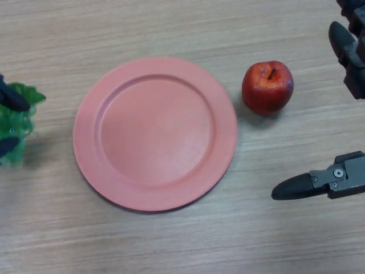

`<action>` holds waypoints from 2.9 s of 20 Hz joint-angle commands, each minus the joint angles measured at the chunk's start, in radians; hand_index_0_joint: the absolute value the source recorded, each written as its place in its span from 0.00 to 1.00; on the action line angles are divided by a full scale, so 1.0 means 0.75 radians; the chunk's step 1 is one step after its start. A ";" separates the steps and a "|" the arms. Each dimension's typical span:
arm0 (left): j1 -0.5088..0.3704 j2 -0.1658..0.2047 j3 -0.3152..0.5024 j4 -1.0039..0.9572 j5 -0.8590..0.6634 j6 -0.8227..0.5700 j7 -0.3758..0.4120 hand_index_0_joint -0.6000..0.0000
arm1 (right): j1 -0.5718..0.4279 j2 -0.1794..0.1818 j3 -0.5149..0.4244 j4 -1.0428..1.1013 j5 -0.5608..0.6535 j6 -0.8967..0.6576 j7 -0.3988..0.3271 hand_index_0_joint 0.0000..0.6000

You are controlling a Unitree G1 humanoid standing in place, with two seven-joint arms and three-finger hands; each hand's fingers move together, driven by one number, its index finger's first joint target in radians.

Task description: Pick up the green grapes and place it on the plate

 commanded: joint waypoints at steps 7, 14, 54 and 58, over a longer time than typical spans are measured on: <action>0.017 -0.068 0.152 -0.763 -0.396 0.437 -0.403 0.00 | -0.071 -0.039 -0.028 -0.076 0.041 -0.154 -0.035 0.00; -0.071 -0.067 0.127 -0.639 -0.426 0.306 -0.252 0.00 | -0.050 -0.031 -0.028 -0.076 0.030 -0.163 -0.027 0.00; -0.706 0.224 -0.289 1.105 0.357 -0.399 0.371 0.00 | 0.051 -0.129 -0.062 -0.076 0.145 -0.282 -0.134 0.00; -0.713 0.275 -0.266 1.107 0.409 -0.419 0.507 0.00 | 0.061 -0.128 -0.059 -0.076 0.146 -0.291 -0.135 0.00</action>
